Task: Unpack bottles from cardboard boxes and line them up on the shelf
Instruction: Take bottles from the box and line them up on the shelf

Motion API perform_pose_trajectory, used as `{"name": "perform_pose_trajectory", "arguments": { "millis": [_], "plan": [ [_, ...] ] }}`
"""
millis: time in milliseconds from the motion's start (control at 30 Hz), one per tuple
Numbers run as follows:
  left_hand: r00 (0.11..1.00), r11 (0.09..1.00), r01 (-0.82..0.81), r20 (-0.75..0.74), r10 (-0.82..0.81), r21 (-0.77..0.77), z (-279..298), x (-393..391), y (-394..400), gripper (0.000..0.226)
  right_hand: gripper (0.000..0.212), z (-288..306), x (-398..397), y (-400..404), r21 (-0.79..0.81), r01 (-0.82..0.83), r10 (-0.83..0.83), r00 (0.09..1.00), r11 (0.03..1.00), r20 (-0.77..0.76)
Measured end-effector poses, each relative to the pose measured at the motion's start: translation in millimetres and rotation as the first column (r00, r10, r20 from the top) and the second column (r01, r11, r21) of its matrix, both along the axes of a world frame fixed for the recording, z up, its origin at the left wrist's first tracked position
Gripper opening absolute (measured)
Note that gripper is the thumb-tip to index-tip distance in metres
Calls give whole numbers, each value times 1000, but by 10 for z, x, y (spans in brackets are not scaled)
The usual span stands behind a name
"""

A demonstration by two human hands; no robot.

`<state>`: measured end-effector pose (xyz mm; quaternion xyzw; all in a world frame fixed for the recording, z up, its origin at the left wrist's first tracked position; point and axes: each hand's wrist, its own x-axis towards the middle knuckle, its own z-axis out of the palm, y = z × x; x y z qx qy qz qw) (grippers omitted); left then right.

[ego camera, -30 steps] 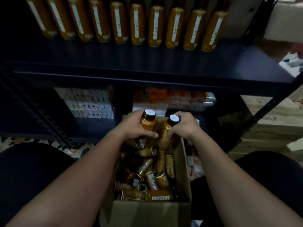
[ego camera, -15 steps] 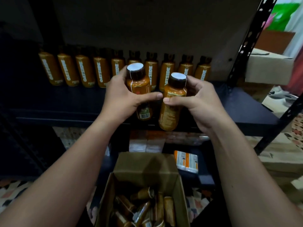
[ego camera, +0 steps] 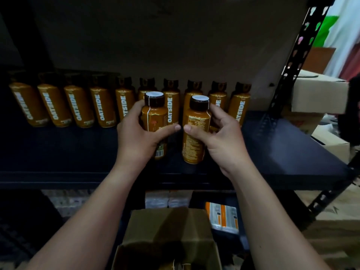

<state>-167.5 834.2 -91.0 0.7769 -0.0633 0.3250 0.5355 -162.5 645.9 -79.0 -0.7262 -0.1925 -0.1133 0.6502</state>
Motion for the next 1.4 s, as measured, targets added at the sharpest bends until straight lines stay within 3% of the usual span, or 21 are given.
{"name": "perform_pose_trajectory", "arguments": {
  "millis": [200,367,467,667,833,967,1033,1133,1300,1400],
  "plan": [
    [999,999,41,12,-41,-9,-81,122,12,77,76,-170,151,13,11,4,-4,999,1000,-44],
    [944,952,213,-204,-258,-218,-116,99,192,72,93,-286,168,-65,-80,-65,54,991,995,-125],
    [901,930,273,-272,-337,-246,-162,74,310,82,94,-300,163,-75,-96,-61,46,988,994,-146],
    [953,970,161,-225,-201,-183,-162,31,234,92,85,-364,165,-30,-146,41,-55,994,988,-95],
    [985,997,58,-159,-66,-58,-220,63,116,100,99,-413,182,36,-200,158,-169,985,967,-40],
    [906,920,284,-239,-350,-271,-215,68,315,101,104,-380,174,4,-192,39,-60,993,981,-104],
    [887,891,330,-221,-406,-312,-221,66,372,93,103,-373,173,-9,-158,19,-38,992,987,-121],
    [917,922,260,-225,-329,-288,-220,71,333,93,100,-380,170,4,-168,59,-79,991,984,-111],
    [985,999,36,-170,-42,-34,-223,71,166,102,102,-375,117,119,-259,246,-256,967,934,-5],
    [983,997,61,-169,-66,-36,-236,71,161,104,113,-374,108,139,-283,242,-253,968,928,1]
  ]
}}
